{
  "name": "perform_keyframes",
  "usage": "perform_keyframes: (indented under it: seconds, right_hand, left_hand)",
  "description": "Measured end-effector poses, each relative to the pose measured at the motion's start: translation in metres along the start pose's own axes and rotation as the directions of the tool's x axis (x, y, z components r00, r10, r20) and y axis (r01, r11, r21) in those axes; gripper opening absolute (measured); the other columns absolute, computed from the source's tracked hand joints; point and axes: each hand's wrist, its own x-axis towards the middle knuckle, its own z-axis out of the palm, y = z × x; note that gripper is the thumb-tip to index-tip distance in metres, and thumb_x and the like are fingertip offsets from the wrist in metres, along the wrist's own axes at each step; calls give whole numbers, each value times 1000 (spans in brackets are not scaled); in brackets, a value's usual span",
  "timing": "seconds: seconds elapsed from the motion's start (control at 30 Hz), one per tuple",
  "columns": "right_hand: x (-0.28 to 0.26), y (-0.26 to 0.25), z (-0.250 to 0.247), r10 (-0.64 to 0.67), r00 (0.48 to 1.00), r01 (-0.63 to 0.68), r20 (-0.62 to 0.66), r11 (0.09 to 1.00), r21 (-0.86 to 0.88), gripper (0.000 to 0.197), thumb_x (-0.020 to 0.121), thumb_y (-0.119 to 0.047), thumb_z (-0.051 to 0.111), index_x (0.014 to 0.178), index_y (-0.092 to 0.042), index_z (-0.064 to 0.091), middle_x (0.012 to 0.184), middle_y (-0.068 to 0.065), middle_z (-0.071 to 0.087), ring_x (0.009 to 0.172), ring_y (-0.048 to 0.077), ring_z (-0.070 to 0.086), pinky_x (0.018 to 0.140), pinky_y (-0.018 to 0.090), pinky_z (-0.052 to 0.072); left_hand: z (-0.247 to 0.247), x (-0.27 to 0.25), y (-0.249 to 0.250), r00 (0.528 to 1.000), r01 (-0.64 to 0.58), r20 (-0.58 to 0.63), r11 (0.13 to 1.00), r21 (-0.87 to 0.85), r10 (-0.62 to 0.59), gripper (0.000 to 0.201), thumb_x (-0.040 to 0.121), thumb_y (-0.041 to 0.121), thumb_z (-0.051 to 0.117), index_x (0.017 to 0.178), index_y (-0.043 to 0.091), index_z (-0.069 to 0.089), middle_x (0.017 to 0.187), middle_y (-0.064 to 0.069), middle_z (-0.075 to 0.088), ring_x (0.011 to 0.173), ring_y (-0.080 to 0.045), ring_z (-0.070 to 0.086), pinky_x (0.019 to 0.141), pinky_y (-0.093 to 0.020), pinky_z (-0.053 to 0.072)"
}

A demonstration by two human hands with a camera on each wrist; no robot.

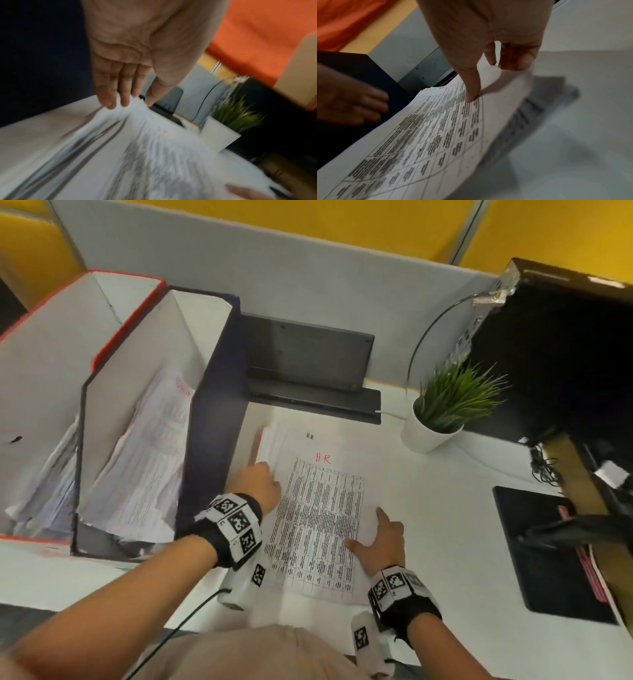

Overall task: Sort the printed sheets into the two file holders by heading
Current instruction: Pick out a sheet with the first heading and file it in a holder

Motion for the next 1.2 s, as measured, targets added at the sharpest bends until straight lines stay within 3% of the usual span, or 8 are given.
perform_keyframes:
  seconds: [0.23, 0.43, 0.63, 0.8, 0.97, 1.07, 1.13, 1.2]
  right_hand:
    - [-1, 0, -1, -40, 998, 41, 53, 999, -31, 92, 71, -39, 78, 146, -24, 26, 135, 10, 32, 128, 27, 36, 109, 34, 34]
    - [-2, -5, -4, -87, 996, 87, 6, 983, -164, 91, 69, -42, 78, 143, -25, 29, 135, 8, 28, 128, 25, 28, 108, 35, 32]
    - [3, -10, -7, -162, 978, 159, 135, 987, 35, 91, 69, -14, 81, 144, -18, 30, 131, 8, 38, 121, 20, 44, 105, 31, 39]
    - [12, -10, -15, -112, 988, 95, 109, 984, 153, 94, 69, -23, 82, 144, -18, 25, 109, 1, 47, 97, 15, 50, 90, 27, 43]
    - [17, -14, -26, -21, 1000, 13, 14, 910, 414, 99, 66, -18, 84, 143, -23, 22, 109, 5, 53, 99, 18, 52, 83, 28, 45]
    - [17, -14, -26, 31, 1000, -25, -2, 858, 514, 57, 70, -16, 81, 119, -12, 50, 99, 2, 59, 88, 17, 56, 70, 25, 50]
    - [16, -12, -24, 45, 999, -48, 18, 853, 520, 21, 76, -14, 76, 90, -9, 61, 77, 4, 62, 65, 15, 55, 51, 16, 47]
    - [15, -5, -22, 18, 999, -1, -26, 838, 545, 13, 80, -2, 68, 72, -10, 61, 67, 6, 59, 58, 15, 52, 47, 15, 44]
  left_hand:
    - [30, 16, -25, 992, 76, -95, 995, -71, -83, 37, 76, 41, 72, 63, 16, 49, 65, 0, 56, 58, -16, 55, 50, -22, 43]
    - [31, 14, -22, 985, -6, -173, 993, -116, -14, 43, 82, 25, 69, 51, 16, 40, 55, 1, 48, 50, -15, 48, 53, -23, 41]
    - [18, 5, -15, 992, -75, -94, 989, 129, 88, 31, 95, 27, 49, 71, 10, 56, 79, -8, 62, 67, -21, 56, 59, -28, 44]
    - [15, -9, -15, 893, -381, -306, 916, -128, 329, 26, 93, 5, 48, 112, 10, 65, 99, -8, 62, 83, -20, 58, 73, -30, 49]
    - [22, -10, -13, 977, -185, -195, 816, -547, 91, 25, 95, 2, 40, 109, 11, 60, 100, -3, 63, 84, -16, 62, 67, -16, 48]
    - [19, -8, -10, 991, -135, -111, 716, -685, 81, 32, 91, -9, 41, 79, 10, 63, 91, 0, 65, 89, -17, 60, 67, -11, 48]
    - [16, -4, -7, 998, -59, -59, 651, -757, 22, 39, 87, -12, 43, 66, 11, 66, 90, -2, 67, 91, -22, 62, 72, -19, 52]
    - [12, 5, -6, 989, 85, 0, 558, -826, -150, 31, 85, -1, 48, 67, 12, 69, 88, -8, 71, 87, -29, 65, 79, -37, 55]
